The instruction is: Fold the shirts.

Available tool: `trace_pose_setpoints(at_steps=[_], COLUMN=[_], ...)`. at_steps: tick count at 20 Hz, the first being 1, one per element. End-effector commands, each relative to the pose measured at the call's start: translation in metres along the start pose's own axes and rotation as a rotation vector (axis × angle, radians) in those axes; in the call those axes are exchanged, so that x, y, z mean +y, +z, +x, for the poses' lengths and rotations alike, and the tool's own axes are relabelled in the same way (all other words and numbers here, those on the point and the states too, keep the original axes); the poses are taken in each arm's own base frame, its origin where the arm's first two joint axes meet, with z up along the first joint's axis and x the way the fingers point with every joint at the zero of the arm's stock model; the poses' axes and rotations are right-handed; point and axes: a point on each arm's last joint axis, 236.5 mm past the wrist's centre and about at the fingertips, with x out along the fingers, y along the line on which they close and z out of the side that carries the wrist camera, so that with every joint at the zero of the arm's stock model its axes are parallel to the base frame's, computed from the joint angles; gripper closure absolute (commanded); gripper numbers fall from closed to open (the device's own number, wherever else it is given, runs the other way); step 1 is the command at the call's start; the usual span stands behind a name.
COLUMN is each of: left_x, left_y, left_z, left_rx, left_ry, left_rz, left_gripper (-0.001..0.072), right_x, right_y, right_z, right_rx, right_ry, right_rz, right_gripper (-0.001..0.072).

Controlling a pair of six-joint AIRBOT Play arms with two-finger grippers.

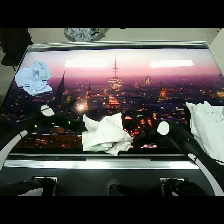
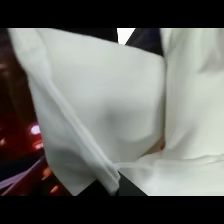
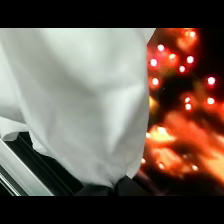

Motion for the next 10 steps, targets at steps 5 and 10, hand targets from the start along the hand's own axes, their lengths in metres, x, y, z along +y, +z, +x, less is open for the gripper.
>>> trace_pose_setpoints(at_steps=[5, 10], left_x=[-0.108, -0.272], left_y=[0.111, 0.055], left_z=[-0.231, -0.482], left_rx=[-0.563, -1.199], left_ry=[0.145, 0.086], left_rz=[0.354, 0.625], left_gripper=[0.0665, 0.0665], right_x=[-0.033, 0.075], right_y=[0.102, 0.113], right_z=[-0.242, -0.482], right_rx=[-0.316, -0.981], right_ry=[-0.579, -0.747], right_rz=[-0.341, -0.393], right_gripper=[0.067, 0.067])
